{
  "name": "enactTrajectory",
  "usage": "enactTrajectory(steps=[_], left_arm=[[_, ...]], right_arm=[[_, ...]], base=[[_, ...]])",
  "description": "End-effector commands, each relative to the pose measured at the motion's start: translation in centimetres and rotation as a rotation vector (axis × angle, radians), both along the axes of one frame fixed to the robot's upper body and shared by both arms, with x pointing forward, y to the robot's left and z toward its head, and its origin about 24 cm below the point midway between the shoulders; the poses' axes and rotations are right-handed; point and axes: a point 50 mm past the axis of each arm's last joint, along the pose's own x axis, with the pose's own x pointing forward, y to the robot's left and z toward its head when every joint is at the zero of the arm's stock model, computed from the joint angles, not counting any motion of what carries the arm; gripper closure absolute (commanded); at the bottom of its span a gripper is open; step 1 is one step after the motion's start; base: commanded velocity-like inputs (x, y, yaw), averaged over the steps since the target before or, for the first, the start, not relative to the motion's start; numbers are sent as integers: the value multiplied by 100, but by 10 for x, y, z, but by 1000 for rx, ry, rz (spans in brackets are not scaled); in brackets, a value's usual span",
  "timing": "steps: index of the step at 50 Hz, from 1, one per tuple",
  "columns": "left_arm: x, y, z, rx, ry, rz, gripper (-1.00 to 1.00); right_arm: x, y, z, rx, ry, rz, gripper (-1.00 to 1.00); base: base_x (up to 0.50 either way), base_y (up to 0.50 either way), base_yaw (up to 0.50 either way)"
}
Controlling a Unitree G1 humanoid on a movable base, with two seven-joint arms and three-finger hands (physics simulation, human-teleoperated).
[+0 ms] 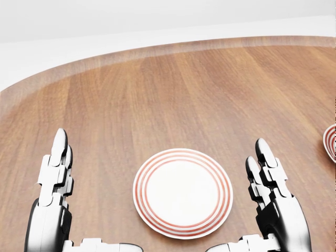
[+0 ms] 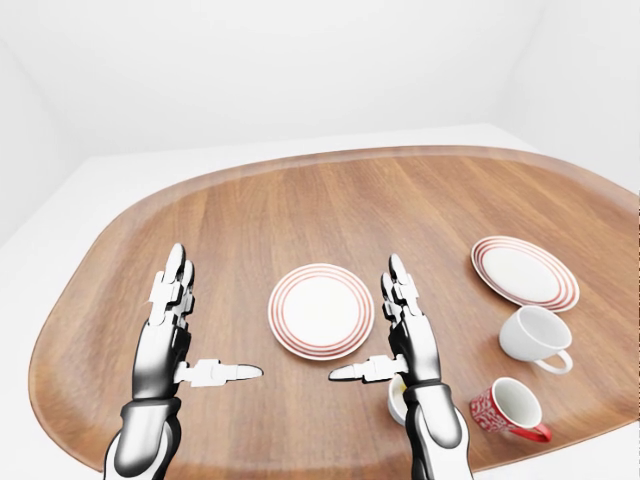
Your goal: Put the red mug on the left plate.
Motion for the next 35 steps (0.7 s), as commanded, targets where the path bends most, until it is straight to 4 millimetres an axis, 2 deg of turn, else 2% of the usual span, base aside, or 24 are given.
enactTrajectory(steps=[1,4,6,12,13,17,18,22,23,26,31,33,35], left_arm=[[0,0,0,0,1,-1,-100],[0,0,0,-1,1,0,-100],[1,0,0,0,1,1,-100],[3,-1,-1,2,-1,2,-100],[4,-3,-2,9,0,-2,-100],[8,-3,-4,8,9,-3,-100],[8,-3,-5,8,11,-3,-100],[8,-4,-4,12,8,-4,-100],[8,-4,-4,12,8,-4,-100],[10,-5,-6,15,14,-7,-100],[9,-3,-6,12,17,-5,-100],[9,-4,-6,13,15,-3,-100],[10,-4,-6,14,14,-5,-100]], right_arm=[[0,0,-1,-18,0,-2,-100],[3,-4,-1,-30,-7,-77,-100],[1,-6,1,23,-33,-66,-100],[4,-8,8,-90,-24,-83,-100],[-1,-14,26,-238,-65,-147,-100],[0,-18,55,-494,-150,-175,-100],[1,-20,59,-606,-157,-196,-100],[9,-29,52,-970,-54,-244,-100],[9,-31,51,-970,-40,-251,-100],[12,-48,58,-1114,26,-265,-100],[13,-73,57,-1241,166,-255,-100],[3,-79,58,-1315,146,-166,-100],[-2,-86,64,-1298,153,-124,-100]], base=[[42,-36,0],[48,-13,0],[0,0,0],[0,0,0],[0,0,0],[0,0,0],[0,0,0],[0,0,0],[0,0,0],[0,0,0],[0,0,0],[0,0,0],[0,0,0]])
